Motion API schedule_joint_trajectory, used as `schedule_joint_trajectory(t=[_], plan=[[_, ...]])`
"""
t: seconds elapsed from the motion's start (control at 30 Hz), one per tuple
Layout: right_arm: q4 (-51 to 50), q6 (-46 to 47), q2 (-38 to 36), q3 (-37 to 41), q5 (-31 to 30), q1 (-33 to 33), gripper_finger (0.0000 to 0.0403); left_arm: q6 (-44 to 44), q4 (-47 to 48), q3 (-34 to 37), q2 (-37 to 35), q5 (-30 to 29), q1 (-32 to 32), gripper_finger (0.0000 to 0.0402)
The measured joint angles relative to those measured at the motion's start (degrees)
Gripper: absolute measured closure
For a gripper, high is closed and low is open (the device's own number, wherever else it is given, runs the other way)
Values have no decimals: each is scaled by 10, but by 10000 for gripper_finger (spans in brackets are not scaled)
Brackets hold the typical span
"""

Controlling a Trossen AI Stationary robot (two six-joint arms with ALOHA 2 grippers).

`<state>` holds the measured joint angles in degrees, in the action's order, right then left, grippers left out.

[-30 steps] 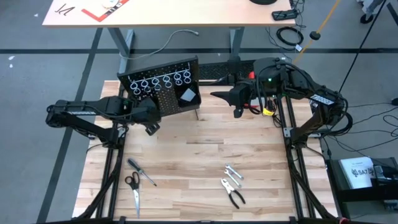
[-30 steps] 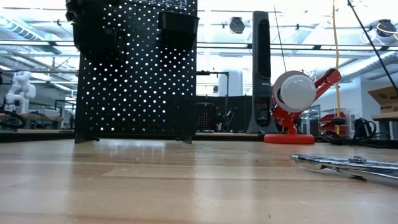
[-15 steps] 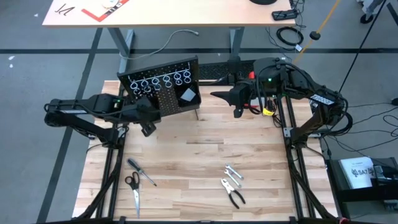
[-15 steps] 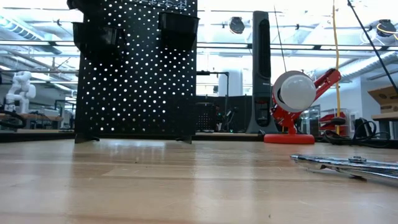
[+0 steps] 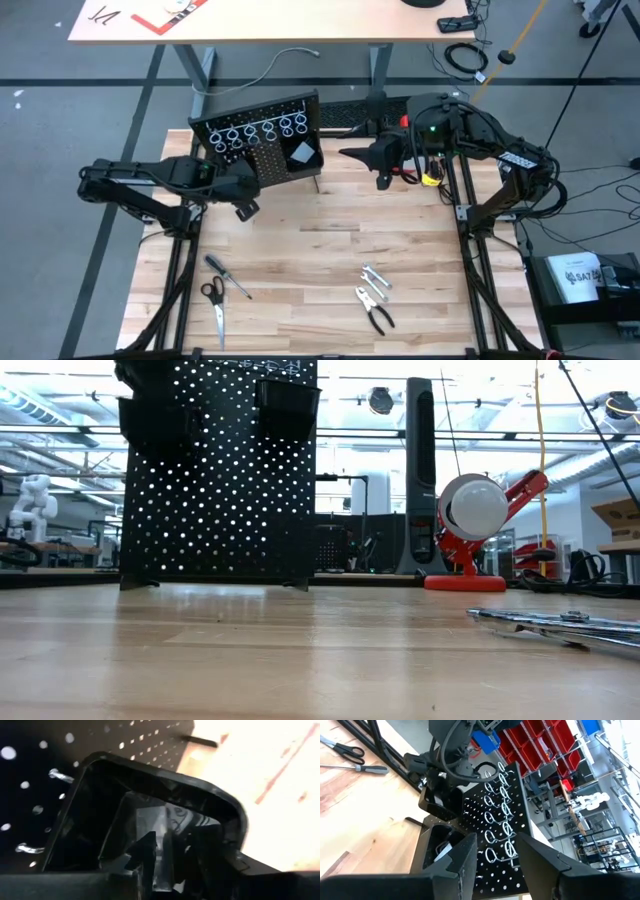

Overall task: Hang tools onto peg board
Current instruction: Remove the black allen wrench set from the top black basket on the pegboard to the table

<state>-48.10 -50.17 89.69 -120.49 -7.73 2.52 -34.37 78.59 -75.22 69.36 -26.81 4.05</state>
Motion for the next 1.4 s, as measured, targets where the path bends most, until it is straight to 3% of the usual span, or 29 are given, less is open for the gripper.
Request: schedule_joint_trajectory(t=[0.47, 0.8, 0.97, 1.23, 1.4], plan=[[-7, 7, 0, 0, 1, 0, 268, -29, 21, -2, 68, 5, 0, 252], [-5, 7, 0, 0, 1, 0, 268, -28, 28, -1, 74, 3, 0, 253], [0, 4, 0, 0, 1, 0, 268, -27, 35, -1, 74, 0, 0, 288], [0, 3, 0, 0, 1, 0, 268, -28, 41, -1, 74, 3, 0, 390], [0, 2, 0, 0, 1, 0, 268, -27, 45, -3, 74, 3, 0, 391]])
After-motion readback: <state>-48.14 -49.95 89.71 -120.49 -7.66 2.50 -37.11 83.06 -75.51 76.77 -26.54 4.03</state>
